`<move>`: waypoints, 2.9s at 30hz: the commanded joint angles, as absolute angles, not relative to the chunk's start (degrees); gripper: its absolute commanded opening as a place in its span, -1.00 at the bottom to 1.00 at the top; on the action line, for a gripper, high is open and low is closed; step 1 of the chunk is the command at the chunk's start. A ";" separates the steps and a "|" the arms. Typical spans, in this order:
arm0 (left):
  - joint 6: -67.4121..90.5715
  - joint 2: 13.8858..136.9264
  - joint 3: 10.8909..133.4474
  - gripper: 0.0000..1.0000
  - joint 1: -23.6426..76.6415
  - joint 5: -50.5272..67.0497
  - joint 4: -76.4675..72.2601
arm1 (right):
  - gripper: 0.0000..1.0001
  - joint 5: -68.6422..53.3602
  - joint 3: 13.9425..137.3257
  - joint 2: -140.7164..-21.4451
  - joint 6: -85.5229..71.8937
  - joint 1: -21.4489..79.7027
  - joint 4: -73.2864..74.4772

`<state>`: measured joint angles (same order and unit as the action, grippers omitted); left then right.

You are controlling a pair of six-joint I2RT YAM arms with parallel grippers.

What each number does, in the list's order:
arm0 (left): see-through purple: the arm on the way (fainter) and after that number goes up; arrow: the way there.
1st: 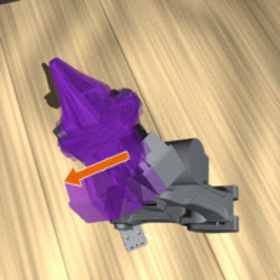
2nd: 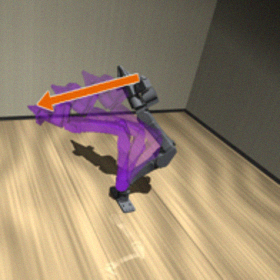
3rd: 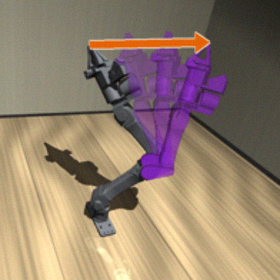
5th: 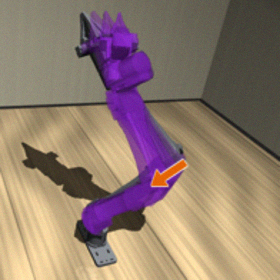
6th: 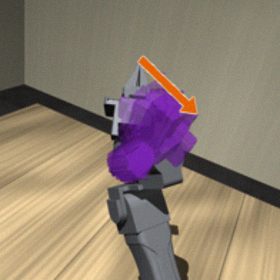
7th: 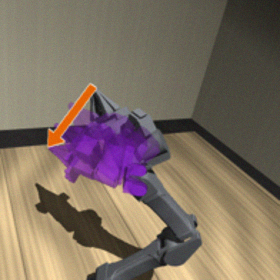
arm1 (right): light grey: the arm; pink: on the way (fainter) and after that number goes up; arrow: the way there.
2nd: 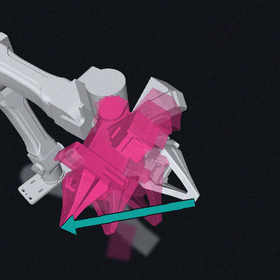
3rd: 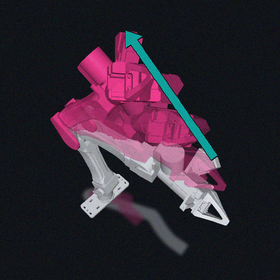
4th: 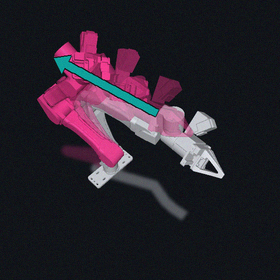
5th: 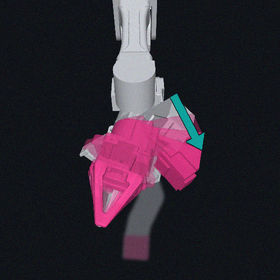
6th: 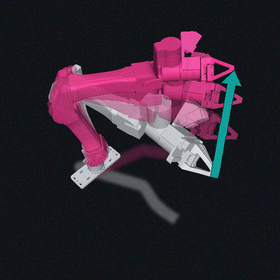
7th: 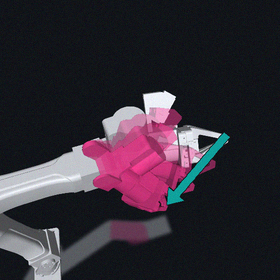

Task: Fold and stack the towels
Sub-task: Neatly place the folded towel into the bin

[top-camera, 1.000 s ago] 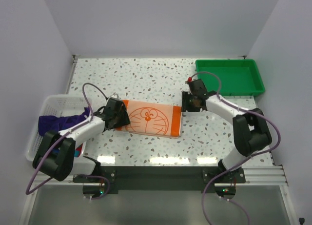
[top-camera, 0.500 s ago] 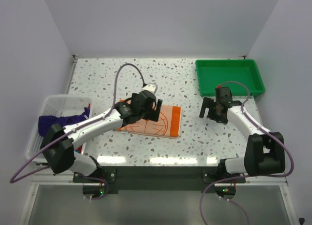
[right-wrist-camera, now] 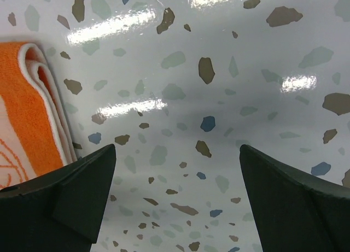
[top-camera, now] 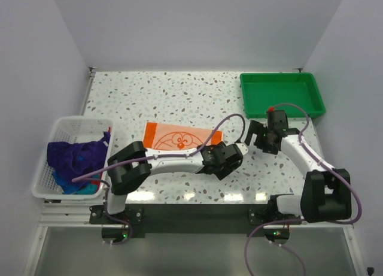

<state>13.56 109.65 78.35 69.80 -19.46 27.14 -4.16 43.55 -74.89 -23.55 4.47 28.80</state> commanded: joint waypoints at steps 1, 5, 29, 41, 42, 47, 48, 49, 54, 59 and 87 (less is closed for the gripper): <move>8.89 111.35 81.47 0.40 69.52 -19.07 26.54 | 0.97 -6.06 42.89 -72.86 -24.52 4.31 26.46; 7.82 113.64 82.26 0.37 69.52 -18.46 27.77 | 0.97 -6.42 42.37 -72.60 -24.52 4.22 25.93; 11.07 117.17 76.21 -0.99 63.46 -15.56 27.34 | 0.92 -16.51 39.11 -70.05 -28.03 4.39 20.40; 14.68 106.00 73.92 -1.00 59.33 -9.14 21.80 | 0.97 -26.28 31.82 -76.28 -49.47 10.97 -2.61; 14.85 105.91 73.92 -1.00 59.15 -9.05 21.71 | 0.97 -25.06 31.47 -78.38 -50.87 12.20 -5.77; 15.82 104.86 73.57 -1.00 59.06 -8.79 21.27 | 0.97 -24.96 29.27 -85.77 -60.98 16.96 -16.51; 16.34 104.59 73.56 -1.00 59.06 -8.88 21.27 | 0.97 -24.53 29.09 -87.87 -63.00 17.22 -18.44; 16.52 104.42 73.48 -1.00 59.06 -8.88 21.01 | 0.97 -24.00 28.74 -88.67 -63.97 18.18 -19.24; 18.10 102.75 73.21 -1.00 58.97 -9.23 20.39 | 0.94 -22.06 28.48 -93.68 -67.67 22.58 -22.66; 19.33 103.09 74.00 -1.00 58.97 -9.76 20.30 | 0.88 -20.83 28.56 -98.69 -70.93 27.77 -27.07; 21.80 88.79 68.04 1.00 43.96 -4.14 20.82 | -1.00 -18.37 58.34 -102.30 -39.57 20.05 4.37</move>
<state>22.06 95.42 69.49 49.39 -5.43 21.26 -20.25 50.83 -100.73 -47.88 21.91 -3.36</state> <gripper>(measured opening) 0.996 0.066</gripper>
